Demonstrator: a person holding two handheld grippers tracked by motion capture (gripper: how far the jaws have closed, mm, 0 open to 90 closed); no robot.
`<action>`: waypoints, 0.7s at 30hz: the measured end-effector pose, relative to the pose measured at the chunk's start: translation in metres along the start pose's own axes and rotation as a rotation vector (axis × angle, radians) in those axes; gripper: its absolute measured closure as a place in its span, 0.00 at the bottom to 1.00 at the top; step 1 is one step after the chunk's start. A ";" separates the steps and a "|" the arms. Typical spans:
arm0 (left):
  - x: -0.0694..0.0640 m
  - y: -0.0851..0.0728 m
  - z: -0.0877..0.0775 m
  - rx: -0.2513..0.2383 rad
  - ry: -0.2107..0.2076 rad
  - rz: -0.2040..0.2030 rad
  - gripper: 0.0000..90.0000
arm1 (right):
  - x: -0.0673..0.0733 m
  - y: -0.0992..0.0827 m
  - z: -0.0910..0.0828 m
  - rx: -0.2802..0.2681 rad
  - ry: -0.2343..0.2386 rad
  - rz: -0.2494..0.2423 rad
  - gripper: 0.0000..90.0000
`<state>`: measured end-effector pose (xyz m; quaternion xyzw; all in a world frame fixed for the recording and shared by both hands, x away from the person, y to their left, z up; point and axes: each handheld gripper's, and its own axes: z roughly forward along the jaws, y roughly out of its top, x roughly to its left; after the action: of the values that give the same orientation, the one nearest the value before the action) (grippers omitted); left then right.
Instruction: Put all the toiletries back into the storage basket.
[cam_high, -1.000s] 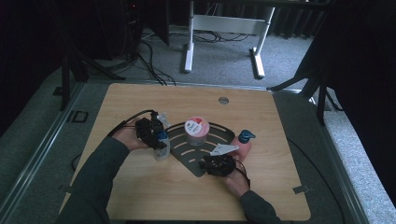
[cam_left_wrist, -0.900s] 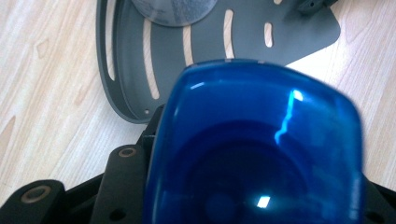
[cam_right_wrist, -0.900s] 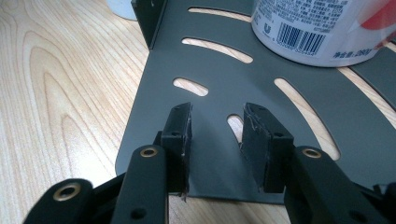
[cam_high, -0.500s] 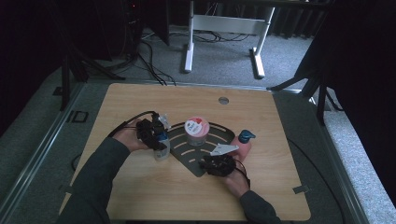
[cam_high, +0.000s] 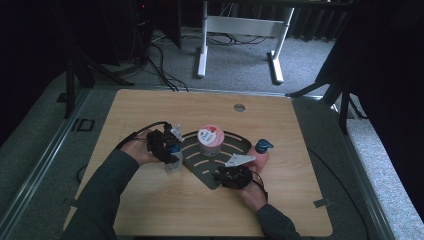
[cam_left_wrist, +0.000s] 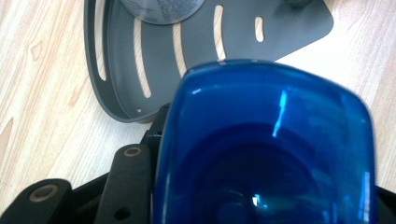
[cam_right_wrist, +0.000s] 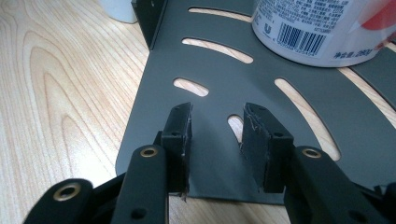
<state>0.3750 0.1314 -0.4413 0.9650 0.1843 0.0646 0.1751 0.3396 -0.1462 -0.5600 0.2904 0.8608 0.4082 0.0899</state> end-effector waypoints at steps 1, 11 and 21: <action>-0.001 0.000 0.000 0.002 0.003 0.002 0.61 | 0.000 0.000 0.000 0.000 0.000 0.000 0.70; -0.010 0.004 0.000 0.003 -0.010 0.035 0.61 | 0.000 0.000 0.000 0.000 0.006 0.002 0.69; -0.020 0.010 0.001 -0.007 -0.025 0.067 0.62 | 0.001 0.001 0.001 0.004 0.010 -0.018 0.65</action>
<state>0.3601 0.1146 -0.4401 0.9707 0.1495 0.0590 0.1784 0.3397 -0.1444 -0.5597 0.2806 0.8647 0.4071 0.0886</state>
